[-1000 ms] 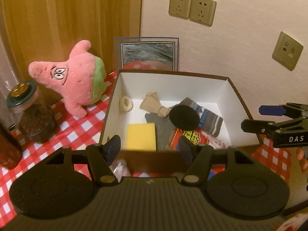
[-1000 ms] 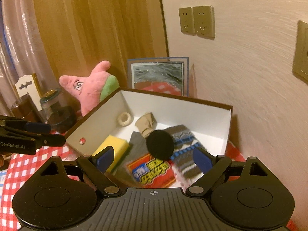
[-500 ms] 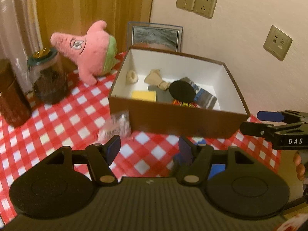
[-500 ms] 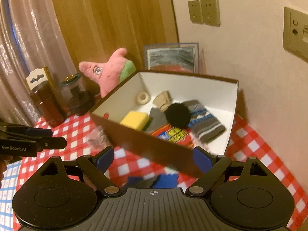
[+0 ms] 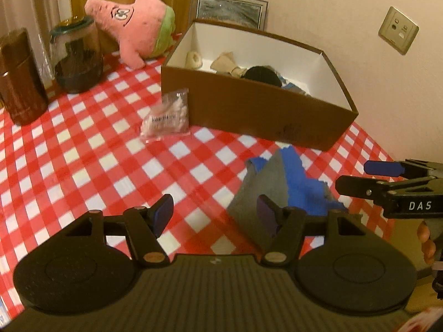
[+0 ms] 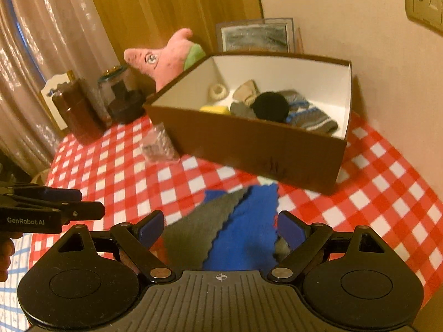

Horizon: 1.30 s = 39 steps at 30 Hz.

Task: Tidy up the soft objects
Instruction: 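Withdraw both open grippers from the box toward the fleece cloths, then grasp the grey and blue fleece cloths with the right gripper and lift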

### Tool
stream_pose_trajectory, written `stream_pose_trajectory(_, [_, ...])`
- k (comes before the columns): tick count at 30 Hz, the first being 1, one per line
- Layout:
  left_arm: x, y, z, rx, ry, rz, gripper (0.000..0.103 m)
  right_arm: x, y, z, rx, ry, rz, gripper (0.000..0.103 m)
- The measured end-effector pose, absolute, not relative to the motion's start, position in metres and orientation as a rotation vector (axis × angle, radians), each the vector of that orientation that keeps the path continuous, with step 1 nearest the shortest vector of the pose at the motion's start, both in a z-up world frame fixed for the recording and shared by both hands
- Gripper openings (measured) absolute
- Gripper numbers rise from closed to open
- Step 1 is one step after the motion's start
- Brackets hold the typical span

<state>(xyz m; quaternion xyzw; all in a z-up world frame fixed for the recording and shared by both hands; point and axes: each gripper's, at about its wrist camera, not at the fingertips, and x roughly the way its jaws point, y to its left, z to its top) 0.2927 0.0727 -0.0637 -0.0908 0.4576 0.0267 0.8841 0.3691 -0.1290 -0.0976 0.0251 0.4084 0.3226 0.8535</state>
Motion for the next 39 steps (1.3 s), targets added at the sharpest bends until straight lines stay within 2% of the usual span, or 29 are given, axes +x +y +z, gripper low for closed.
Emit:
stream_pose_trajectory(26, [0.267,0.076,-0.088,-0.192,1.054,0.112,0.064,0.351,-0.116,-0.134,0.011,0.932,0.645,0.088])
stream_pose_trajectory(39, [0.273,0.085,-0.101,-0.202,1.089,0.136,0.064,0.38,-0.148,-0.184,0.077,1.001,0.482,0.088])
